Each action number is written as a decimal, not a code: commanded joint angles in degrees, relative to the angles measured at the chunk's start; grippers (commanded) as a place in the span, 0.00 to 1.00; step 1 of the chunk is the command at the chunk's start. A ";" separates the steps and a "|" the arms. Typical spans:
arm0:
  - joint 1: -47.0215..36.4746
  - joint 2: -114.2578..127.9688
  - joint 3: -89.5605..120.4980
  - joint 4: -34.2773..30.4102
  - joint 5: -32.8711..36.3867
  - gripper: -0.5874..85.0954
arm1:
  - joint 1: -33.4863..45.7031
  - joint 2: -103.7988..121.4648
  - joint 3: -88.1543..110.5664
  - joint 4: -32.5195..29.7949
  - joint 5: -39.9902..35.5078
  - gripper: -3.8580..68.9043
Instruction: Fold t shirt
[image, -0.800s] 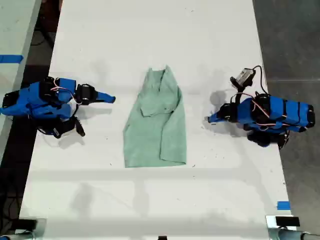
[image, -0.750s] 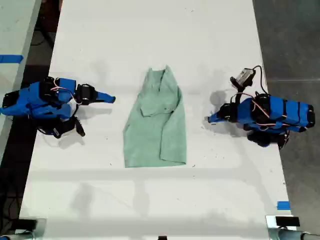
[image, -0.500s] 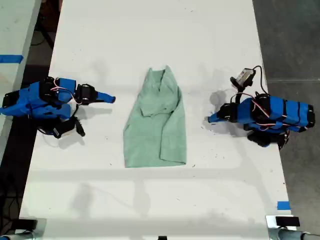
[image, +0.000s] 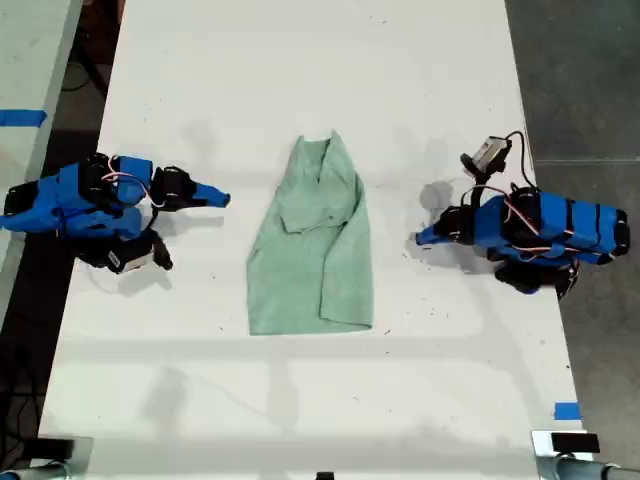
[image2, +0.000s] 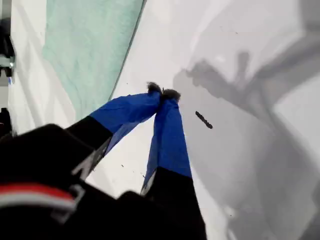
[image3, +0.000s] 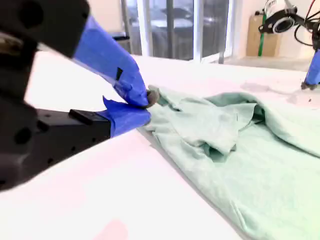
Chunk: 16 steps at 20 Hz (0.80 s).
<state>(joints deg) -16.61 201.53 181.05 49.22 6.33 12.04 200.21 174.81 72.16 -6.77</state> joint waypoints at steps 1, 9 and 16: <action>6.24 -27.86 -22.50 2.72 -5.54 0.01 | 0.70 0.88 2.90 0.79 0.44 0.07; 19.16 -98.17 -75.15 24.79 -23.73 0.28 | 0.18 0.88 2.90 1.05 0.79 0.07; 23.64 -113.55 -82.00 20.65 -28.74 0.27 | 0.18 0.88 2.90 1.05 0.79 0.07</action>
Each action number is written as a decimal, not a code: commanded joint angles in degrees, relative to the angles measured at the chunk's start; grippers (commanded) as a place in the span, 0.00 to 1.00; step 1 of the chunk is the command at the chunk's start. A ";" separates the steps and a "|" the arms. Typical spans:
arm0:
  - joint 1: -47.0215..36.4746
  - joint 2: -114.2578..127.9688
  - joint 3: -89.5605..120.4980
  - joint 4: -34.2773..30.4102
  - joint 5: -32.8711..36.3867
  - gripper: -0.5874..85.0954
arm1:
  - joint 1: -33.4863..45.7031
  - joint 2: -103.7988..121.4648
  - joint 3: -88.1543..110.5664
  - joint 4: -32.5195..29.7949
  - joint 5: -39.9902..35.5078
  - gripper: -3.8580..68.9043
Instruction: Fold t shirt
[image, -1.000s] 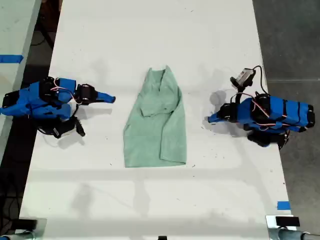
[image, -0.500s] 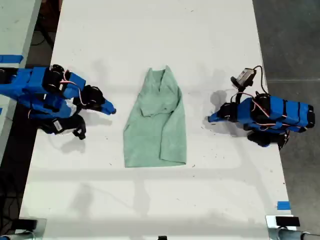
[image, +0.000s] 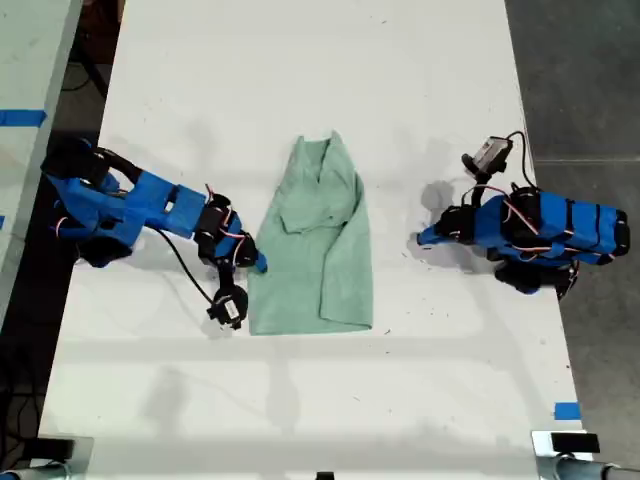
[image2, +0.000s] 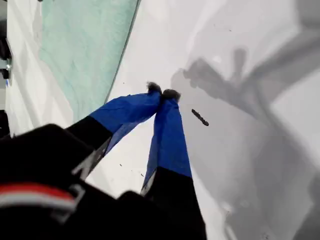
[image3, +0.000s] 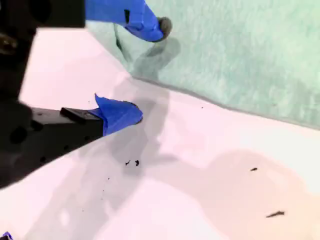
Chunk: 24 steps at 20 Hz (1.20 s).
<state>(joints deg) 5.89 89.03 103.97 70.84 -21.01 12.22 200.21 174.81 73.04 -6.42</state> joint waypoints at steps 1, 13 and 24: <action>1.76 -2.90 -6.86 -0.97 -1.67 0.27 | -0.09 0.88 2.90 0.18 0.44 0.07; 2.81 -16.44 -33.57 17.23 3.43 0.01 | -0.09 0.88 2.90 0.26 0.44 0.07; -5.62 -11.07 -46.23 14.24 21.27 0.01 | 0.09 0.88 2.90 0.26 0.35 0.07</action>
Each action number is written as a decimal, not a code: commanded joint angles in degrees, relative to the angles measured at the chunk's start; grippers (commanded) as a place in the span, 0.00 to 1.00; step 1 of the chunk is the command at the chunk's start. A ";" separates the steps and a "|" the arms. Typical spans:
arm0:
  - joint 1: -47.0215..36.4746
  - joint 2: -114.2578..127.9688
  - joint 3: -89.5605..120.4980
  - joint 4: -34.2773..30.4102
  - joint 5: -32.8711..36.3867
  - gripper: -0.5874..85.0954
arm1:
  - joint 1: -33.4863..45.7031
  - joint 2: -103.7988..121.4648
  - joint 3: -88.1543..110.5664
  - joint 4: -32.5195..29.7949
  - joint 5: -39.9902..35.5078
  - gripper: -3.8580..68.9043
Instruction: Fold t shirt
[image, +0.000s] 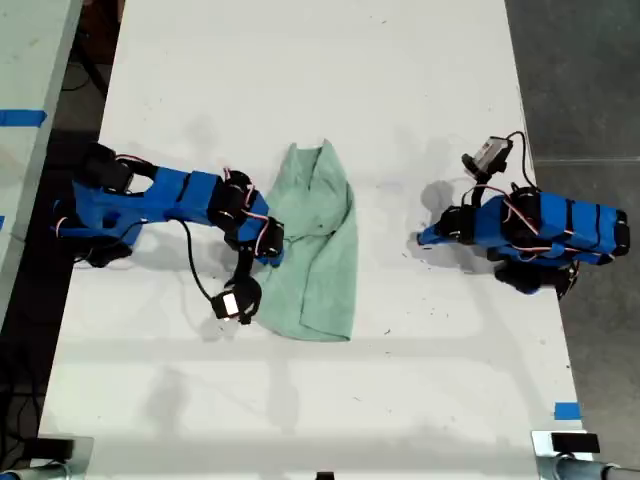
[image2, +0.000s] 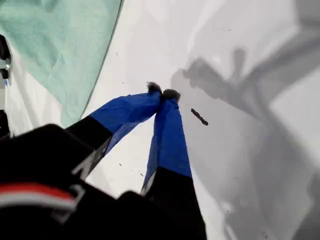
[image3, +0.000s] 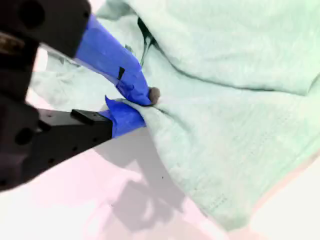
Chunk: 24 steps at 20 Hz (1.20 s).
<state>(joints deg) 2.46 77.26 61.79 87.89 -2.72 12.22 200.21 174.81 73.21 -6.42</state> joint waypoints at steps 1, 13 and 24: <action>-2.64 -0.09 -4.13 -5.80 4.48 0.01 | 0.09 0.88 2.90 0.09 0.35 0.07; 0.00 -9.23 -5.63 -29.44 4.57 0.28 | 0.00 0.88 2.90 0.09 0.00 0.07; 0.00 -11.95 -7.38 -33.75 0.26 0.25 | -0.09 0.88 2.81 0.00 -0.09 0.07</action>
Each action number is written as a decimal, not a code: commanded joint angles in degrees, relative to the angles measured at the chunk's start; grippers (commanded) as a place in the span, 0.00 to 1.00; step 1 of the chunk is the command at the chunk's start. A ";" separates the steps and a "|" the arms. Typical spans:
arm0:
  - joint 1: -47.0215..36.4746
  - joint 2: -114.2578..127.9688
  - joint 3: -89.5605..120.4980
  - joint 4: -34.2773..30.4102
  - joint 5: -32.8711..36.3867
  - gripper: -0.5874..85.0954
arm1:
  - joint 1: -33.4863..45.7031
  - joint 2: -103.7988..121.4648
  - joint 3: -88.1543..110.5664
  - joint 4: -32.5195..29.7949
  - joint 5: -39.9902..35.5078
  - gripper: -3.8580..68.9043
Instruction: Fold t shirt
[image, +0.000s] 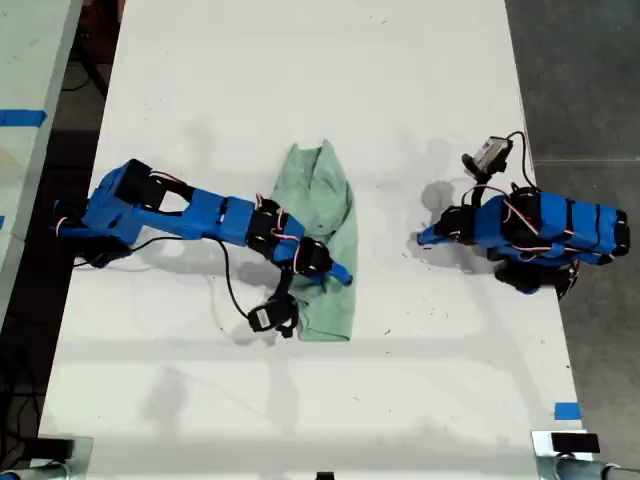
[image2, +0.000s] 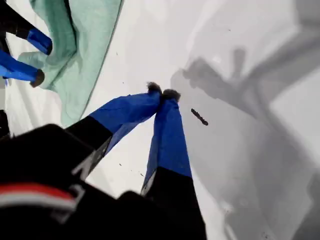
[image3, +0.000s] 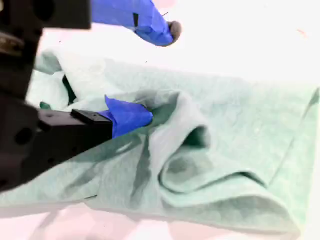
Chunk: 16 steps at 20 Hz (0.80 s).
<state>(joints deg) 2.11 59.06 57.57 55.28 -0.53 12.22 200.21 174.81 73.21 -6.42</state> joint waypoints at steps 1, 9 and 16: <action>-0.62 6.50 -3.16 -0.88 -2.72 0.25 | -0.09 0.88 2.81 0.00 -0.09 0.07; 1.23 21.45 1.76 9.49 -1.58 0.10 | -0.18 0.88 2.81 0.00 -0.35 0.07; -2.20 97.82 72.16 -4.75 4.83 0.01 | -0.18 0.88 2.81 0.00 -0.18 0.07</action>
<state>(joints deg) 4.04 121.99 96.86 61.70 3.08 12.22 200.21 174.81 73.21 -6.42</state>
